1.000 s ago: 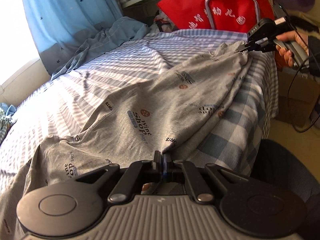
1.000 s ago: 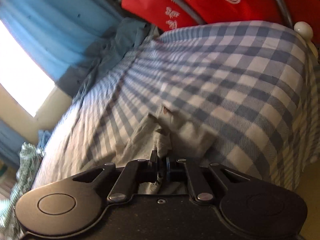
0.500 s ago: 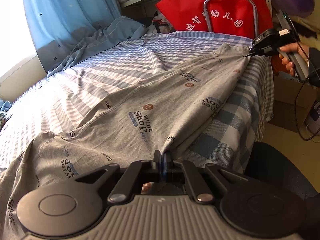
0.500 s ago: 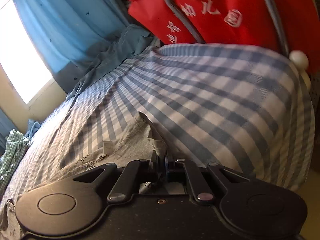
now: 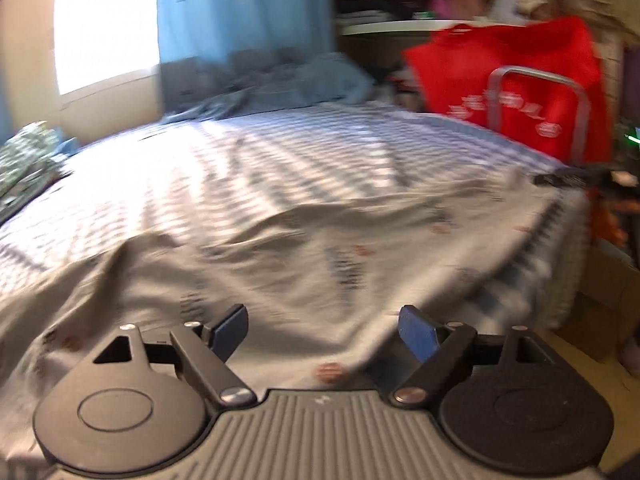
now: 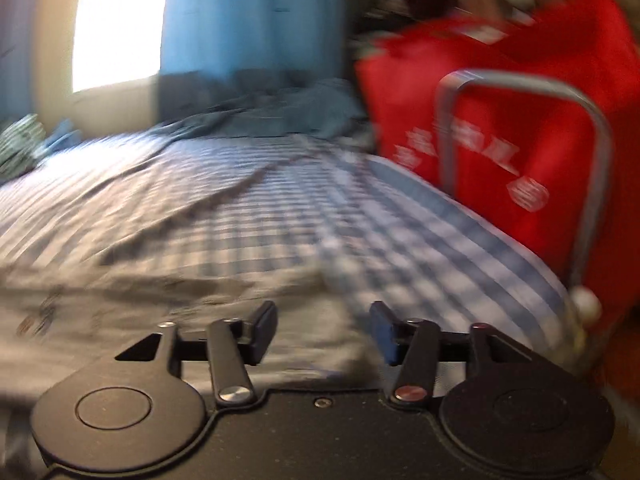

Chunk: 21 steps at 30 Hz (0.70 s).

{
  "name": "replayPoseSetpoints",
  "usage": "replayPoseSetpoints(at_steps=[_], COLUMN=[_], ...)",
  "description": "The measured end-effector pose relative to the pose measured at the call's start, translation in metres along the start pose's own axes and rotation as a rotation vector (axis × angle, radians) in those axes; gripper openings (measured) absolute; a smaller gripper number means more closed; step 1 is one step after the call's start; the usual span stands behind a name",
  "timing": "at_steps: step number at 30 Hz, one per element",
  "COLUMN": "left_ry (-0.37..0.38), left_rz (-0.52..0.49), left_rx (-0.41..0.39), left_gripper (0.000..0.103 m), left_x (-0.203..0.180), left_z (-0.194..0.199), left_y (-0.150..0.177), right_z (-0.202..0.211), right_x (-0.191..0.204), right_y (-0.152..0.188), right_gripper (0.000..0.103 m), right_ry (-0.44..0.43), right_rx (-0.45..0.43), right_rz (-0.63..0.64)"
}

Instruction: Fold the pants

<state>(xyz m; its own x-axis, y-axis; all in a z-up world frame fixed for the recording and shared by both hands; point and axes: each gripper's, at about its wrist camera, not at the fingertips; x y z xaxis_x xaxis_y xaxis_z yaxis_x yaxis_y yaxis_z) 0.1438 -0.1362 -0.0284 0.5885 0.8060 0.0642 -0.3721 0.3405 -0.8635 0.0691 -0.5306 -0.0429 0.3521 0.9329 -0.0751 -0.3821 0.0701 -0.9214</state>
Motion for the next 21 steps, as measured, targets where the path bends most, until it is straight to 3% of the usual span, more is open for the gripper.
replayPoseSetpoints(at_steps=[3, 6, 8, 11, 13, 16, 21], left_ry=[-0.097, -0.171, -0.177, -0.214, -0.203, -0.223, -0.293], left_rz=[0.01, 0.042, 0.104, 0.106, 0.096, 0.072, -0.052], left_rx=[0.061, 0.141, 0.133, 0.113, 0.068, 0.028, 0.031], left_gripper=[0.086, 0.086, 0.087, 0.089, 0.094, 0.095, 0.095], left_x=[0.017, 0.042, 0.064, 0.082, 0.092, 0.108, 0.162], left_z=[-0.008, -0.011, 0.001, 0.021, 0.03, 0.029, 0.022], left_y=[0.009, 0.027, 0.032, 0.026, 0.016, -0.004, -0.025], right_z=[-0.006, -0.023, -0.03, -0.029, -0.025, -0.021, -0.031], right_x=[0.023, 0.027, 0.013, 0.005, 0.005, 0.019, 0.105], right_y=[0.005, 0.014, 0.018, 0.013, 0.007, -0.011, -0.045], right_gripper=[0.067, 0.071, 0.082, 0.082, 0.082, 0.084, 0.091], right_ry=[-0.099, -0.074, -0.047, 0.061, 0.054, -0.105, -0.572], right_rx=[0.033, 0.102, 0.101, 0.096, 0.067, 0.054, 0.081], right_rz=[0.079, 0.13, 0.084, 0.083, 0.079, 0.046, 0.031])
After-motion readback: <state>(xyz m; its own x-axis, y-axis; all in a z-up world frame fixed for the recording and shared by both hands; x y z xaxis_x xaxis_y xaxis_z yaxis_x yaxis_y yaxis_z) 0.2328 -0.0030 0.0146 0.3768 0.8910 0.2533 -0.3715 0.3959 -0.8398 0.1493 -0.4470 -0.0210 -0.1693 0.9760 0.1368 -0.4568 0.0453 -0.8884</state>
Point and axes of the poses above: each gripper's, at about its wrist camera, not at the fingertips, and z roughly against the way its jaws point, x to its left, y to its underside, and after that the axes turned 7 degrees about -x, right-handed
